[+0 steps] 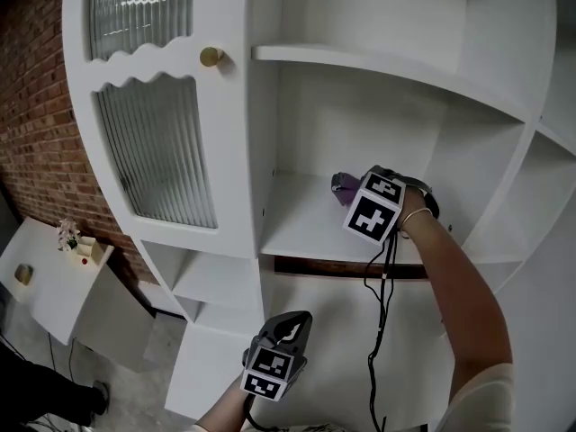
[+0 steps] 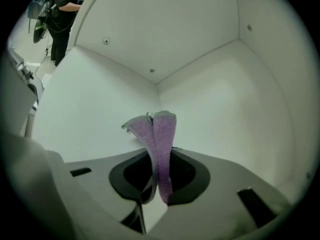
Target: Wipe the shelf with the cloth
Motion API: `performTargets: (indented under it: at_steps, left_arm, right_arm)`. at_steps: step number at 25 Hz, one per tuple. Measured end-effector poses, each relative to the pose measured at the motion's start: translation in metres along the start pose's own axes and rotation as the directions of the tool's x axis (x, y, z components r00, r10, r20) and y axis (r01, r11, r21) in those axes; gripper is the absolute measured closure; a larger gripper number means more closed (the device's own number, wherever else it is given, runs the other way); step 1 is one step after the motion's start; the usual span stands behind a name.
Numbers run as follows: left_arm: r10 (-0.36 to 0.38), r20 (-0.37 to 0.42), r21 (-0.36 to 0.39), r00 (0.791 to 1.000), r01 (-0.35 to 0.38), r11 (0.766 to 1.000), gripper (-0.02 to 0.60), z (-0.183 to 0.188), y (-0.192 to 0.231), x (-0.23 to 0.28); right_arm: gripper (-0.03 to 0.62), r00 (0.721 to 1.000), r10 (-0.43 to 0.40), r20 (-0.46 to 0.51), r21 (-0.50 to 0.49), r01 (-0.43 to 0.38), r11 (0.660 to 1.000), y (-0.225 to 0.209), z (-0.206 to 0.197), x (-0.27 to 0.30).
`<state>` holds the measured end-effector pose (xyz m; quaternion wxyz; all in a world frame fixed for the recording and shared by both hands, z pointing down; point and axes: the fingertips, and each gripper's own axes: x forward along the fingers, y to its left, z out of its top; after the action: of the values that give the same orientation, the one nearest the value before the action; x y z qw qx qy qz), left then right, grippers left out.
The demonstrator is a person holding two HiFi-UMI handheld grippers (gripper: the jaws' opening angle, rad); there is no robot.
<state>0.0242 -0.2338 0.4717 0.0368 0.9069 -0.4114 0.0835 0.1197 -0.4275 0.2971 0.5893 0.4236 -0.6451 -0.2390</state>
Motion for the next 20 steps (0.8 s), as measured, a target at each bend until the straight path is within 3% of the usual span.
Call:
performTargets:
  at_steps: [5, 20]
  left_arm:
    - [0.056, -0.011, -0.005, 0.998, -0.056, 0.998, 0.568, -0.001, 0.021, 0.006]
    - [0.082, -0.042, -0.002, 0.996, -0.082, 0.997, 0.568, -0.006, 0.014, 0.008]
  right_arm:
    - [0.522, 0.999, -0.039, -0.021, -0.029, 0.039, 0.999, -0.014, 0.0, 0.04]
    - [0.526, 0.997, 0.077, 0.023, -0.019, -0.077, 0.997, 0.004, 0.002, 0.039]
